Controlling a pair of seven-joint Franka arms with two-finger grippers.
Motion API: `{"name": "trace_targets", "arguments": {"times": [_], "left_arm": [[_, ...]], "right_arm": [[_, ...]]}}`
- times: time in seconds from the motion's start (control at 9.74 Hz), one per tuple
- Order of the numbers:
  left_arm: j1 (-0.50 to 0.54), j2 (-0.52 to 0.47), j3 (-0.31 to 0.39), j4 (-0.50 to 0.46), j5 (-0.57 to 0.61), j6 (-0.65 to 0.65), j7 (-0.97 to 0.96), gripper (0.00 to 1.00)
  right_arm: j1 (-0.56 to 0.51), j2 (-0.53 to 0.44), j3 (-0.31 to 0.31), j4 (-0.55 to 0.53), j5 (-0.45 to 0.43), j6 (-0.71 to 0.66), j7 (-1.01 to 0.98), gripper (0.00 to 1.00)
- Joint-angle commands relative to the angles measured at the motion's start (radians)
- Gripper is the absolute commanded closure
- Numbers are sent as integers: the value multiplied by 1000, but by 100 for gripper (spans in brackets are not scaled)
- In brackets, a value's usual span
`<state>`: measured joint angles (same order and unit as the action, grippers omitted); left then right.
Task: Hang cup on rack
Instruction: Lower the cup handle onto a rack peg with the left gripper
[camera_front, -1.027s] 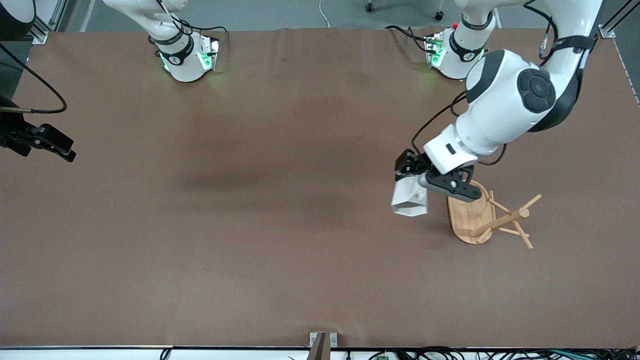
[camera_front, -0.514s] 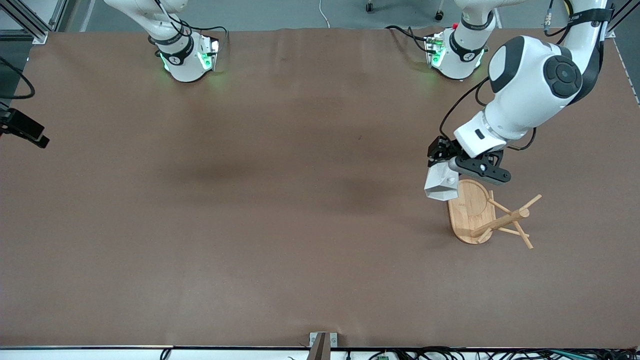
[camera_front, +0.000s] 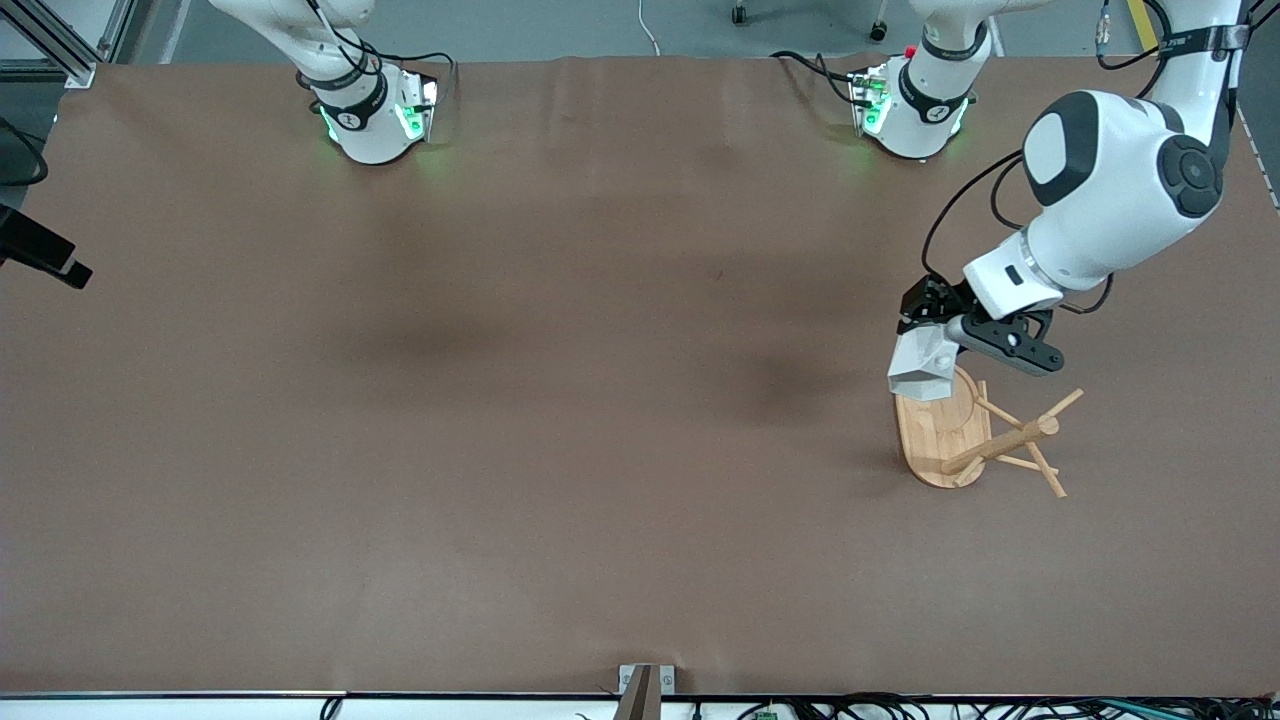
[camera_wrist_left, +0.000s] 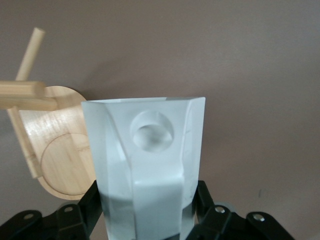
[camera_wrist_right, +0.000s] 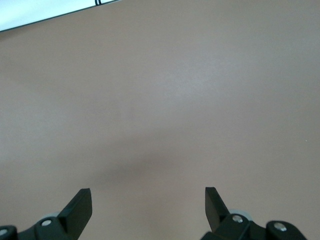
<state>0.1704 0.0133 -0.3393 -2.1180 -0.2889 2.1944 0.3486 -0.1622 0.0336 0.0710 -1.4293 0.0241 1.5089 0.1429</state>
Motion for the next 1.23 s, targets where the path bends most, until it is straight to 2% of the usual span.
{"name": "trace_targets", "arguments": {"times": [0.0, 0.51, 0.92, 1.03, 1.13], "left_arm": [[3, 31, 25, -22, -18, 22, 59, 100], [-15, 100, 26, 41, -39, 41, 79, 99], [-32, 165, 29, 110, -38, 41, 182, 99], [-31, 172, 43, 115, -39, 41, 217, 99], [-31, 191, 61, 122, -39, 41, 248, 99]], "right_arm": [[-13, -12, 16, 1, 4, -22, 15, 0], [-14, -8, 15, -2, 14, -12, 9, 0], [-28, -4, 12, -7, -16, 1, 6, 0], [7, -7, -2, -3, -24, -4, 3, 0], [86, -15, -101, -5, -21, -27, 0, 0]]}}
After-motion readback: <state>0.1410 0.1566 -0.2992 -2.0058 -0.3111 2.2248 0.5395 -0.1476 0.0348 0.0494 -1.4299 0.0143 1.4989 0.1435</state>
